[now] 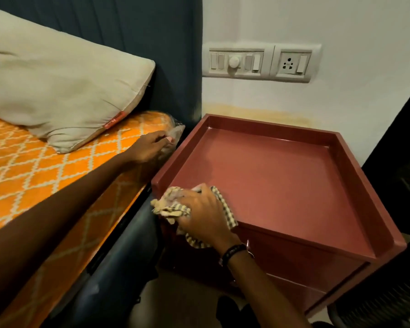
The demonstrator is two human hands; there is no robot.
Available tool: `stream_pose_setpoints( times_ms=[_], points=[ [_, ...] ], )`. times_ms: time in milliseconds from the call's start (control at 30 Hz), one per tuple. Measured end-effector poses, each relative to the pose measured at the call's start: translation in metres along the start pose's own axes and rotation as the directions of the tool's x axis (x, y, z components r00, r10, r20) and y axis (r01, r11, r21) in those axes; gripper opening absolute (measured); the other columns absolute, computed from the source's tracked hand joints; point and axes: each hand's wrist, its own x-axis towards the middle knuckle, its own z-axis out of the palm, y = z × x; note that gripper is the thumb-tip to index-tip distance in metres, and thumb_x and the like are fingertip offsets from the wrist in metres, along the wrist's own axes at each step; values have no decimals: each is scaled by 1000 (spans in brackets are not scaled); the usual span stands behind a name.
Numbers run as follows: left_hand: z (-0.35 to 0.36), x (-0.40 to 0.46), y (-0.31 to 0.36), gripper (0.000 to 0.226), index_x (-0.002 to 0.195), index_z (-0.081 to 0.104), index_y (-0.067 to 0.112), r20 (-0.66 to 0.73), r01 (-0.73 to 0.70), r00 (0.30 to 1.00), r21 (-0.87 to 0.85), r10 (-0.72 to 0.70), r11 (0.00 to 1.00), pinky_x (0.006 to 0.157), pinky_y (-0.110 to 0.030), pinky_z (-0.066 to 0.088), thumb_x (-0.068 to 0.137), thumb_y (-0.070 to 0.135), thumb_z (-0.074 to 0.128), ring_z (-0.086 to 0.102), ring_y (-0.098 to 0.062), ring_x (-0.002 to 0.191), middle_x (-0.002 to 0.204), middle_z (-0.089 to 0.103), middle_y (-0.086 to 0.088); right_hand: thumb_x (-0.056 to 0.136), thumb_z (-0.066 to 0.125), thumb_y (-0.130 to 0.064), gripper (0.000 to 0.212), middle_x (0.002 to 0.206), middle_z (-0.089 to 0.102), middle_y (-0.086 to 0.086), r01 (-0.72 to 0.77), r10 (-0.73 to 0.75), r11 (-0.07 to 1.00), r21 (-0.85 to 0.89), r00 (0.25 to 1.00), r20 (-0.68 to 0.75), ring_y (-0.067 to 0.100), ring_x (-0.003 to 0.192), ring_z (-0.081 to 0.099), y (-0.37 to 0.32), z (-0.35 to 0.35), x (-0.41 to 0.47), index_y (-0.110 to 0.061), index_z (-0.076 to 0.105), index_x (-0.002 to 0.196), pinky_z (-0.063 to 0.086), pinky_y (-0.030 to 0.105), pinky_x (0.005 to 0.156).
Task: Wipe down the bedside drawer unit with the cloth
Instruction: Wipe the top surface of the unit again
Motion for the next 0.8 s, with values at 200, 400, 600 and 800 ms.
stream_pose_setpoints(
  times_ms=[200, 400, 600, 800],
  points=[
    [-12, -11, -19, 27, 116, 58, 5, -42, 1, 999, -402, -20, 916, 88, -26, 52, 102, 17, 38, 60, -25, 111, 116, 63, -13, 75, 61, -27, 24, 101, 66, -27, -89, 182, 793, 602, 979, -94, 7, 96, 52, -3, -6, 24, -27, 73, 95, 41, 12, 86],
    [-8, -3, -12, 35, 119, 56, 2, -102, 17, 991, -525, -83, 851, 77, -16, 53, 104, 21, 31, 61, -17, 101, 115, 61, -12, 78, 70, -21, 29, 106, 57, -13, 65, -38, 915, 399, 996, -74, 3, 97, 48, 2, 18, 64, -26, 72, 107, 47, 20, 84],
    [-1, 2, -19, 27, 111, 60, 13, -141, -29, 989, -526, -53, 850, 93, -30, 47, 102, 25, 37, 60, -24, 112, 114, 65, -8, 79, 67, -10, 31, 103, 66, -11, -50, 112, 937, 345, 980, -163, 9, 94, 43, 45, 24, 112, -24, 73, 106, 39, 17, 84],
    [5, -4, -11, 19, 100, 63, 31, -196, -83, 980, -492, -18, 867, 77, -6, 44, 99, 29, 44, 61, 9, 95, 103, 66, 13, 85, 64, -15, 25, 79, 38, -18, -177, 229, 960, 217, 942, -245, 24, 100, 48, 81, 22, 168, -11, 70, 109, 44, 29, 88]
  ],
)
